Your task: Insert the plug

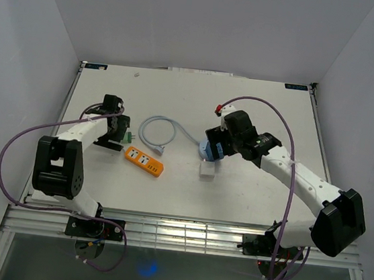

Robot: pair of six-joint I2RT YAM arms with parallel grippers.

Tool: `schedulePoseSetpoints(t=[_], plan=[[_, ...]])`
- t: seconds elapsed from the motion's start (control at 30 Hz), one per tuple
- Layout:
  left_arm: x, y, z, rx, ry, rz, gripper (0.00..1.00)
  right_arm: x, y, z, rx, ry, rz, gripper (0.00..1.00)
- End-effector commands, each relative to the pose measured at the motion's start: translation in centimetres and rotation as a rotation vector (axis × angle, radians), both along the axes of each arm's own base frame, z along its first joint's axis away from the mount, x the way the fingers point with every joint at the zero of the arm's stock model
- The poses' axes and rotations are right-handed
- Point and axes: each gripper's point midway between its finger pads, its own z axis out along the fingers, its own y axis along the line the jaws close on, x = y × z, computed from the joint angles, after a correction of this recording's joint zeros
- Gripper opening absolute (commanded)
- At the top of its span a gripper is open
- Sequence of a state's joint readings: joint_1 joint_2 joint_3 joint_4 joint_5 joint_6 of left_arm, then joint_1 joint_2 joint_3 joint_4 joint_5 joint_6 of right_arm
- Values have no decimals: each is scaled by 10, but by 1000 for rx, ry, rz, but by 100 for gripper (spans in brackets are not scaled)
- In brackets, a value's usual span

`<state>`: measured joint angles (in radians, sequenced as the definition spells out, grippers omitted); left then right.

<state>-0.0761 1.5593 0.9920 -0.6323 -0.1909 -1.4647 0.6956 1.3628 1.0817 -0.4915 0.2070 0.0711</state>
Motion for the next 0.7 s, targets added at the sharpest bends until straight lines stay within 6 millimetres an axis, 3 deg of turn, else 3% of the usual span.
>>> schedulePoseSetpoints(t=[0.0, 0.17, 0.37, 0.43, 0.47, 0.63, 0.67], plan=[[7, 3, 2, -3, 10, 62, 93, 3, 1, 17, 46, -60, 0, 94], [16, 4, -13, -12, 42, 73, 90, 0, -2, 22, 58, -71, -5, 94], [17, 10, -27, 17, 76, 68, 73, -4, -3, 21, 73, -67, -2, 94], [19, 12, -29, 23, 65, 63, 59, -5, -2, 19, 79, -64, -2, 94], [20, 12, -29, 26, 59, 51, 57, -6, -2, 19, 80, -65, 1, 94], [28, 13, -29, 24, 53, 34, 61, -7, -2, 16, 86, -58, 5, 94], [29, 14, -31, 22, 60, 33, 69, -8, -1, 16, 88, -58, 7, 94]])
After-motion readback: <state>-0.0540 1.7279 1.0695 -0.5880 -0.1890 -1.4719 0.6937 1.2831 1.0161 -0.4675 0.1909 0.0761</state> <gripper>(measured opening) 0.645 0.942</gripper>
